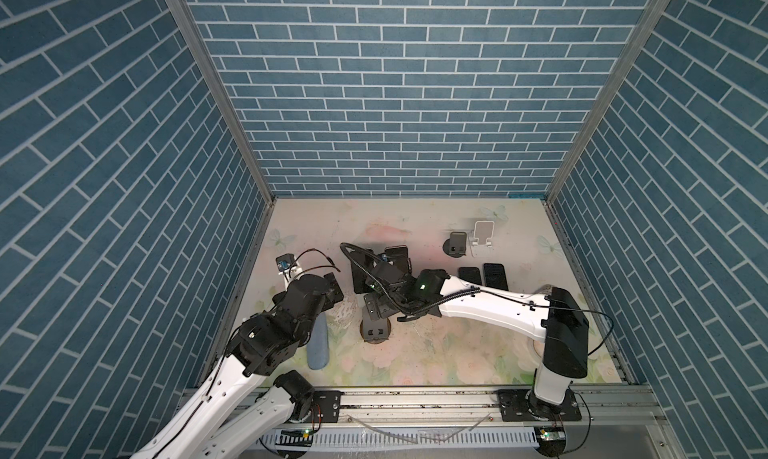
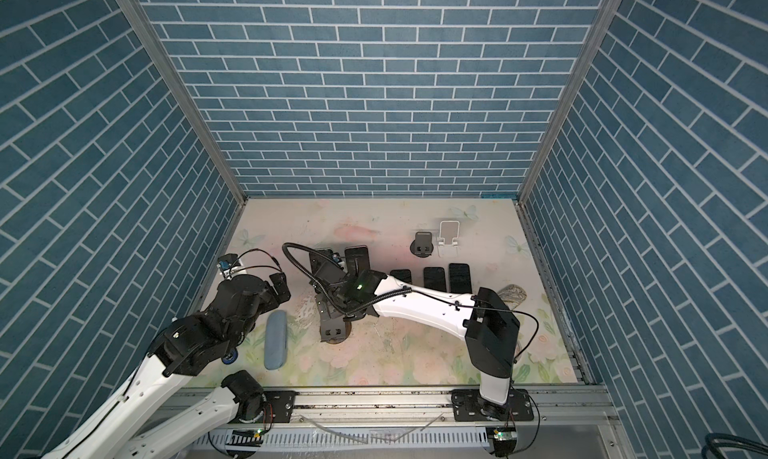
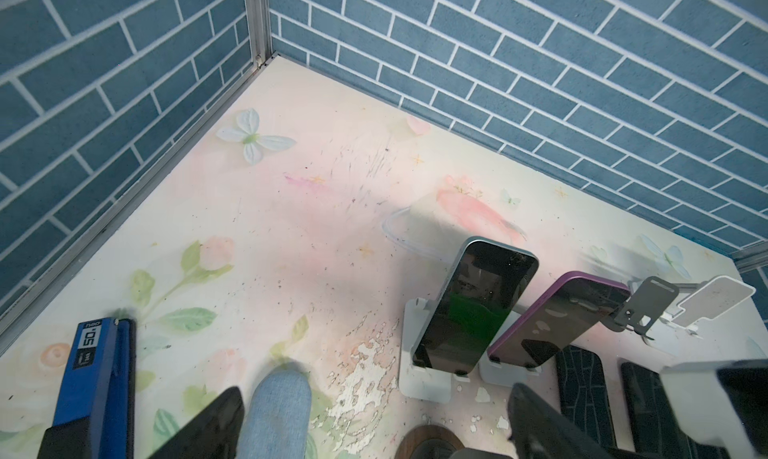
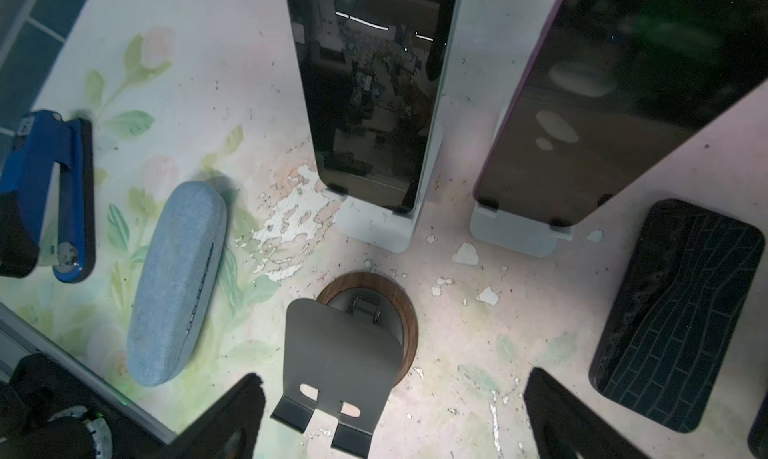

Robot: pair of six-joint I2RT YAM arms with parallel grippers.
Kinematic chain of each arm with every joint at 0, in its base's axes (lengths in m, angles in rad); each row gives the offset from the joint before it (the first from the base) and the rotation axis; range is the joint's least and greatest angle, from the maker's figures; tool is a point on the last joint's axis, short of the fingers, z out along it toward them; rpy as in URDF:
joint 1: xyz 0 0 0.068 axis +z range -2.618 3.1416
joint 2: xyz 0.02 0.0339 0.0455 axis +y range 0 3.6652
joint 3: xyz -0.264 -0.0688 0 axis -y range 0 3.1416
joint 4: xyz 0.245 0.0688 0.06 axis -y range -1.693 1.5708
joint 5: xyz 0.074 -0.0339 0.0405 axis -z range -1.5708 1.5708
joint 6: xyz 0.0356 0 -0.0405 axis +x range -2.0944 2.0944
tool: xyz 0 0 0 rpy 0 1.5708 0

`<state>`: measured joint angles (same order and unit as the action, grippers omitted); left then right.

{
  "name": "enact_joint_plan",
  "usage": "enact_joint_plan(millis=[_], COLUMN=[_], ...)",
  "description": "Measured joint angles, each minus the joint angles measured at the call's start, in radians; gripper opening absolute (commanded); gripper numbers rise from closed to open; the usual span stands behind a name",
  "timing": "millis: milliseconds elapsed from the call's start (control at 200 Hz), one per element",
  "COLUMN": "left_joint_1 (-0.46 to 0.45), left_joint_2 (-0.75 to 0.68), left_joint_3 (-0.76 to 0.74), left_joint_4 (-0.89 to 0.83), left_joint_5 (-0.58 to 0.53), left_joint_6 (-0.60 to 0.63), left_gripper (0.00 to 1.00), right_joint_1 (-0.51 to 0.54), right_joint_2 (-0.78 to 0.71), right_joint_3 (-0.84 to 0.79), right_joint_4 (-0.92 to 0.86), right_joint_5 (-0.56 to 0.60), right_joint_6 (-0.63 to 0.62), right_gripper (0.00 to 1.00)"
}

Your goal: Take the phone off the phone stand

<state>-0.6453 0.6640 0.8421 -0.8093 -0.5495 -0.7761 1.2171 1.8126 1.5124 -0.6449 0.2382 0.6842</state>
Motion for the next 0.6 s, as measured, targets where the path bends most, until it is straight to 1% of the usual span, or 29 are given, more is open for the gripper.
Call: enact_joint_plan(millis=[180,325,600], left_joint_1=[0.0,0.002,0.002], left_joint_2=[-0.079,-0.093,-0.098], left_joint_3=[-0.087,-0.088,-0.088], left_joint_4=[-0.009,-0.011,-0.011], left_joint_5=[-0.051,-0.064,-0.059], left_joint_6=[0.007,0.005,0.006], left_gripper=[1.0,1.0,1.0], right_joint_1=[0.005,0.005,0.011], right_joint_2=[0.056,0.08,0.08], right_joint_3=[0.002,0.024,0.026], right_joint_4=[-0.025,-0.052,-0.005], right_joint_5=[-0.016,-0.03,-0.079], right_joint_6=[-0.005,-0.009,-0.008], right_gripper=[0.99,0.98,0.98])
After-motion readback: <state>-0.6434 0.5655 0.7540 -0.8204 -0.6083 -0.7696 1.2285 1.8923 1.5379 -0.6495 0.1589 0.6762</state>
